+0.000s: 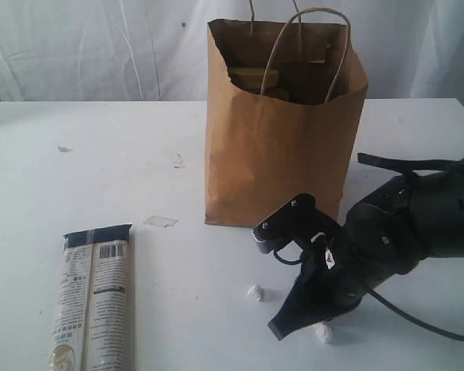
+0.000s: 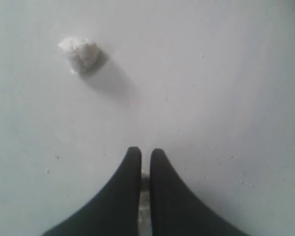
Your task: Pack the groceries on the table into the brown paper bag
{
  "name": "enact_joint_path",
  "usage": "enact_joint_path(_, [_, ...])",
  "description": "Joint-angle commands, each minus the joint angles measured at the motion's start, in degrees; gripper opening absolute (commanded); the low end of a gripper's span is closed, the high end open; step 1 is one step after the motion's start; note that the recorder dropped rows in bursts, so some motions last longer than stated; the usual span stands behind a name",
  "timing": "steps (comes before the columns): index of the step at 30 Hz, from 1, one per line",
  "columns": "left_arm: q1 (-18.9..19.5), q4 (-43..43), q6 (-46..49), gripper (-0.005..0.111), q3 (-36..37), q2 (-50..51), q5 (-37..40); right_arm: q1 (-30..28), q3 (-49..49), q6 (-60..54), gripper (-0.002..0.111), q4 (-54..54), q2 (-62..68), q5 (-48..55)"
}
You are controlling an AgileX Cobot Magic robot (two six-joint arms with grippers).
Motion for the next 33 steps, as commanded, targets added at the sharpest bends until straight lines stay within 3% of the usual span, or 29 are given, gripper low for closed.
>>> enact_joint_path(1, [0.1,0.2,0.1,0.000,0.3,-0.2,0.0,0.0,0.1,0.3,0.000,-0.3,-3.0,1.4])
enact_joint_path(8, [0.1,0.2,0.1,0.000,0.3,-0.2,0.0,0.0,0.1,0.3,0.000,2.6,-10.6,2.6])
enact_joint_path(13, [0.1,0.2,0.1,0.000,0.3,-0.2,0.0,0.0,0.1,-5.7,0.000,9.6,-21.7,11.2])
enact_joint_path(23, [0.1,0.2,0.1,0.000,0.3,-0.2,0.0,-4.3,-5.3,3.1,0.000,2.9,-44.8,8.3])
enact_joint_path(28, [0.1,0.2,0.1,0.000,0.3,-0.2,0.0,-9.4,-12.3,7.4,0.000,-2.4,-45.0,6.5])
enact_joint_path(33, [0.1,0.2,0.1,0.000,0.3,-0.2,0.0,-15.2,-22.0,9.4,0.000,-1.8,-36.4,5.3])
